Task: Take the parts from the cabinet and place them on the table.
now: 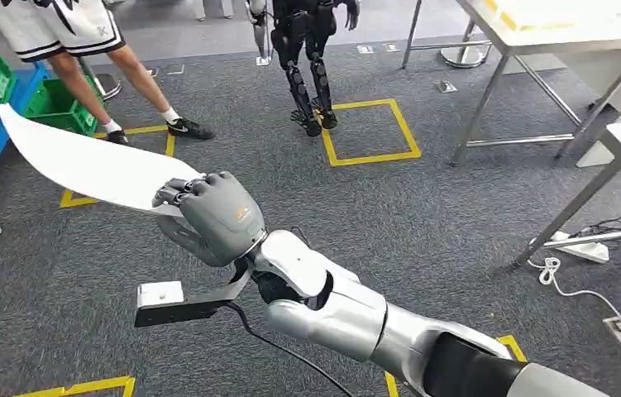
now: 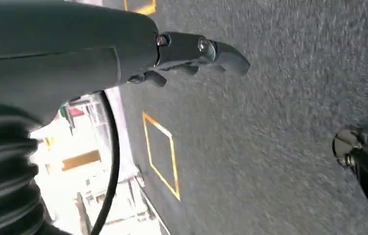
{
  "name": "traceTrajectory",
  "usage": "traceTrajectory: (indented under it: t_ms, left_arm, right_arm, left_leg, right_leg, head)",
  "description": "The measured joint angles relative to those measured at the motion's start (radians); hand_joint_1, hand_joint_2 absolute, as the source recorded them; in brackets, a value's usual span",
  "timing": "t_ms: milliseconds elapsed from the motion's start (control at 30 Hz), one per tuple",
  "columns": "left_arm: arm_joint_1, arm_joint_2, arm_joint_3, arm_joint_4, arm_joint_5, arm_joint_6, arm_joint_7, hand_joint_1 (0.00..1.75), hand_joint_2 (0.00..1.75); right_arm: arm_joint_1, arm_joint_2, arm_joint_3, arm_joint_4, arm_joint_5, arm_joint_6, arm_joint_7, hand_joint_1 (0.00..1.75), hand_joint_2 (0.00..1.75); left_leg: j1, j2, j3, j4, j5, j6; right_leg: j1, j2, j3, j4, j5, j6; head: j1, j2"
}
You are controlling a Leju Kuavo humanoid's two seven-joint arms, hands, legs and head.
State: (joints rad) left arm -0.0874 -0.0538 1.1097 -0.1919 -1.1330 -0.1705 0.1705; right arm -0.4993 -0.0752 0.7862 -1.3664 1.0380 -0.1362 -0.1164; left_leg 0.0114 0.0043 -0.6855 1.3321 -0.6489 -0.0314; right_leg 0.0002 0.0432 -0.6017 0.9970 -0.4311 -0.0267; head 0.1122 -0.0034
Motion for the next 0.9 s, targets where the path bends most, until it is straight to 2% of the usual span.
traceTrajectory:
  t_ms: [33,67,100,133,167,267,300,333,367,400,433,467,500,533,567,600,633,667,800,833,867,900]
  left_arm:
    - [0.001,0.001,0.0,0.0,0.0,0.0,-0.003,0.0,1.75]
    - [0.0,0.002,0.0,0.0,0.0,0.0,-0.009,0.0,1.75]
    - [-0.001,0.003,0.0,0.0,0.0,0.0,-0.011,0.0,1.75]
    - [-0.002,0.004,0.0,0.0,0.0,0.0,-0.011,0.0,1.75]
    - [-0.004,0.004,0.0,0.0,0.0,0.0,-0.013,0.0,1.75]
    - [-0.015,0.005,0.0,-0.002,-0.005,0.0,-0.018,0.0,1.75]
    - [-0.02,0.004,0.0,-0.002,-0.006,0.0,-0.019,0.0,1.75]
    - [-0.026,0.002,0.0,-0.003,-0.006,0.0,-0.021,0.0,1.75]
    - [-0.027,0.002,0.0,-0.003,-0.006,0.0,-0.021,0.0,1.75]
    - [-0.026,0.002,0.0,-0.003,-0.006,0.0,-0.024,0.0,1.75]
    - [-0.025,0.002,0.0,-0.003,-0.006,0.0,-0.027,0.0,1.75]
    - [-0.023,0.002,0.0,-0.003,-0.006,0.0,-0.027,0.0,1.75]
    - [-0.023,0.002,0.0,-0.003,-0.006,0.0,-0.028,0.0,1.75]
    - [-0.024,0.002,0.0,-0.003,-0.006,0.0,-0.029,0.0,1.75]
    - [-0.025,0.002,0.0,-0.003,-0.006,0.0,-0.03,0.0,1.75]
    - [-0.026,0.001,0.0,-0.003,-0.006,0.0,-0.03,0.0,1.75]
    - [-0.026,0.0,0.0,-0.003,-0.006,0.0,-0.03,0.0,1.75]
    - [-0.025,-0.002,0.0,-0.003,-0.006,0.0,-0.029,0.0,1.75]
    - [-0.023,-0.008,0.0,-0.003,-0.005,0.0,0.004,0.0,1.75]
    - [-0.022,-0.008,0.0,-0.003,-0.005,0.0,0.008,0.0,1.75]
    - [-0.019,-0.01,0.0,-0.003,-0.005,0.0,0.011,0.0,1.75]
    - [-0.016,-0.013,0.0,-0.002,-0.002,0.0,0.011,0.0,1.75]
  right_arm:
    - [0.002,-0.002,0.0,0.0,0.0,0.0,0.0,1.75,1.75]
    - [0.003,-0.002,0.0,0.0,0.0,-0.001,0.002,1.75,1.75]
    - [0.004,-0.002,0.0,0.0,0.0,0.0,0.002,1.75,1.75]
    - [0.003,-0.002,0.0,-0.001,0.0,0.002,0.003,1.75,1.75]
    - [-0.001,-0.002,0.0,-0.002,0.0,0.008,0.005,1.75,1.75]
    - [-0.012,0.001,0.0,-0.016,-0.004,0.04,0.017,1.75,1.75]
    - [-0.018,0.0,0.0,-0.019,-0.006,0.048,0.018,1.75,1.75]
    - [-0.023,0.0,-0.002,-0.021,-0.013,0.054,0.018,1.75,1.75]
    - [-0.032,0.0,-0.002,-0.022,-0.018,0.057,0.016,1.75,1.75]
    - [-0.04,0.0,-0.002,-0.022,-0.024,0.056,0.01,1.75,1.75]
    - [-0.043,0.0,-0.002,-0.022,-0.028,0.056,0.004,1.75,1.75]
    - [-0.043,0.0,-0.002,-0.022,-0.032,0.055,0.0,1.75,1.75]
    - [-0.042,-0.001,-0.002,-0.021,-0.034,0.055,-0.001,1.75,1.75]
    - [-0.042,-0.002,-0.003,-0.019,-0.036,0.055,-0.002,1.75,1.75]
    - [-0.043,-0.002,-0.003,-0.019,-0.036,0.054,-0.004,1.75,1.75]
    - [-0.044,-0.002,-0.004,-0.019,-0.037,0.053,-0.004,1.75,1.75]
    - [-0.047,-0.002,-0.005,-0.019,-0.04,0.051,-0.005,1.75,1.75]
    - [-0.05,-0.003,-0.006,-0.019,-0.044,0.047,-0.006,1.75,1.75]
    - [-0.053,-0.012,-0.008,-0.019,-0.053,0.026,-0.008,1.75,1.75]
    - [-0.051,-0.013,-0.008,-0.02,-0.054,0.025,-0.007,1.75,1.75]
    - [-0.054,-0.015,-0.008,-0.019,-0.054,0.021,-0.006,1.75,1.75]
    - [-0.055,-0.014,-0.008,-0.02,-0.054,0.02,-0.008,1.75,1.75]
  left_leg:
    - [0.001,-0.001,0.008,-0.028,0.032,-0.001]
    - [0.004,-0.004,0.038,-0.101,0.083,-0.003]
    - [0.009,-0.02,0.076,-0.188,0.131,-0.005]
    - [0.018,-0.068,0.11,-0.27,0.158,-0.01]
    - [0.019,-0.111,0.118,-0.292,0.138,-0.01]
    - [0.01,-0.077,0.115,-0.282,0.143,0.009]
    - [0.017,-0.063,0.117,-0.289,0.149,0.021]
    - [0.016,-0.046,0.119,-0.293,0.153,0.028]
    - [0.015,-0.036,0.118,-0.294,0.153,0.036]
    - [0.012,-0.021,0.118,-0.294,0.152,0.038]
    - [0.008,-0.004,0.119,-0.294,0.15,0.041]
    - [0.007,0.012,0.118,-0.294,0.149,0.042]
    - [0.005,0.026,0.118,-0.293,0.148,0.043]
    - [0.005,0.041,0.119,-0.293,0.147,0.043]
    - [0.005,0.055,0.12,-0.293,0.145,0.042]
    - [0.005,0.067,0.123,-0.293,0.143,0.04]
    - [0.004,0.077,0.127,-0.293,0.141,0.037]
    - [-0.002,0.085,0.129,-0.292,0.136,0.031]
    - [-0.003,0.126,0.146,-0.303,0.13,0.009]
    - [0.004,0.103,0.142,-0.295,0.121,0.002]
    - [0.004,0.053,0.133,-0.27,0.104,-0.001]
    - [0.004,0.019,0.107,-0.215,0.073,-0.003]
  right_leg:
    - [-0.002,0.015,0.0,0.003,-0.001,0.001]
    - [-0.005,0.031,0.0,0.008,-0.002,0.004]
    - [-0.008,0.043,0.0,0.014,-0.006,0.009]
    - [-0.008,0.053,-0.004,0.021,-0.01,0.016]
    - [-0.004,0.066,-0.014,0.033,-0.013,0.025]
    - [-0.012,0.1,-0.028,0.025,0.002,0.048]
    - [-0.014,0.114,-0.032,0.024,0.005,0.055]
    - [-0.012,0.077,-0.036,0.039,-0.004,0.055]
    - [-0.006,0.019,-0.059,0.081,-0.033,0.058]
    - [-0.006,-0.013,-0.095,0.153,-0.071,0.062]
    - [-0.009,-0.029,-0.137,0.241,-0.11,0.065]
    - [-0.009,-0.033,-0.172,0.312,-0.134,0.067]
    - [-0.009,-0.035,-0.191,0.347,-0.138,0.067]
    - [-0.009,-0.037,-0.184,0.33,-0.118,0.066]
    - [-0.008,-0.041,-0.147,0.263,-0.08,0.062]
    - [-0.007,-0.051,-0.096,0.172,-0.04,0.058]
    - [-0.002,-0.087,-0.039,0.074,-0.008,0.05]
    - [0.009,-0.125,-0.018,0.031,-0.015,0.04]
    - [0.013,-0.077,-0.02,0.022,-0.007,0.021]
    - [0.0,-0.067,-0.01,0.01,0.0,0.014]
    - [-0.002,-0.058,-0.008,0.008,0.001,0.012]
    - [-0.002,-0.051,-0.009,0.008,0.001,0.003]
  head:
    - [0.0,0.0]
    - [0.0,0.0]
    - [-0.001,0.0]
    - [-0.001,0.0]
    - [-0.006,0.0]
    - [-0.005,0.0]
    - [-0.006,0.0]
    - [-0.004,0.0]
    - [0.006,0.0]
    - [0.007,0.0]
    - [0.005,0.0]
    - [0.006,0.0]
    - [0.006,0.0]
    - [0.006,0.0]
    - [0.006,0.0]
    - [0.006,0.0]
    - [0.006,0.0]
    - [0.006,0.0]
    - [0.005,0.0]
    - [0.005,0.0]
    - [0.003,0.0]
    - [-0.001,0.0]
